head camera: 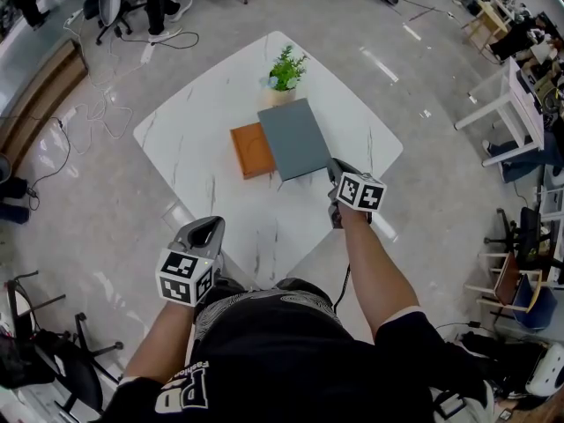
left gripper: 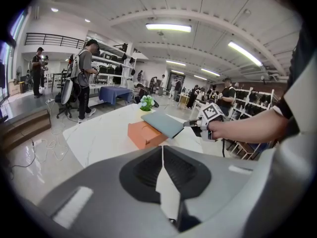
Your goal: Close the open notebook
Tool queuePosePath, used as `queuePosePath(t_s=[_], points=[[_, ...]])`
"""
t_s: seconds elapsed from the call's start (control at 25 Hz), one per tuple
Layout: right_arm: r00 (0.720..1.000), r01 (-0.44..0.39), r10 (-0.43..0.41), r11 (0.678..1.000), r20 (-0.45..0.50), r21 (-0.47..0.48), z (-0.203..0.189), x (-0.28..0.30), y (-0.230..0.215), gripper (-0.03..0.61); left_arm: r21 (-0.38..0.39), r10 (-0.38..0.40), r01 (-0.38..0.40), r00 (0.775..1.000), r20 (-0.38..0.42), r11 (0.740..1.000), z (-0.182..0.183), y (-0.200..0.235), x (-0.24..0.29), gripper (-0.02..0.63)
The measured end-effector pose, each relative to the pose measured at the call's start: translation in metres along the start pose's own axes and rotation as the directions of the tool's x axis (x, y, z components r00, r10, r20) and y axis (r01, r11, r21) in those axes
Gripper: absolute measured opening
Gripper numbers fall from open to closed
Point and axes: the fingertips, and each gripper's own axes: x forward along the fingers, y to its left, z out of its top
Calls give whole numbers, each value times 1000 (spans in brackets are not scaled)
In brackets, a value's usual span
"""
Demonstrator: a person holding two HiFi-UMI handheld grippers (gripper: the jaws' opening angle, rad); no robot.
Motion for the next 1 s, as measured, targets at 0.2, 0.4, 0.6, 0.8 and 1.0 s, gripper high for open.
queuePosePath(t_s=[0.2,0.4,0.6,0.8,1.0], points=[[1000,-4,4,1000,5,6,-1,2,-1,14,-2,-5,5,1000,-4,1000,-1,1,1,66],[1000,-11,11,999,3,30,-3,2,-2,15,-2,-13,13,1000,-2,1000,0,4,-1,66],[1000,-5,5,999,-3,36,-3,2,-3,25,7,-26,26,1000,0,1000,3,9,-3,66],[999,33,-32,999,-25,7,0,-2,-4,42,22,-50,50,999,1,999,8,14,-4,66],[997,82,-82,996,-5,23,2,-17,-8,44,43,-83,83,997,-1,996,13,19,-5,66]])
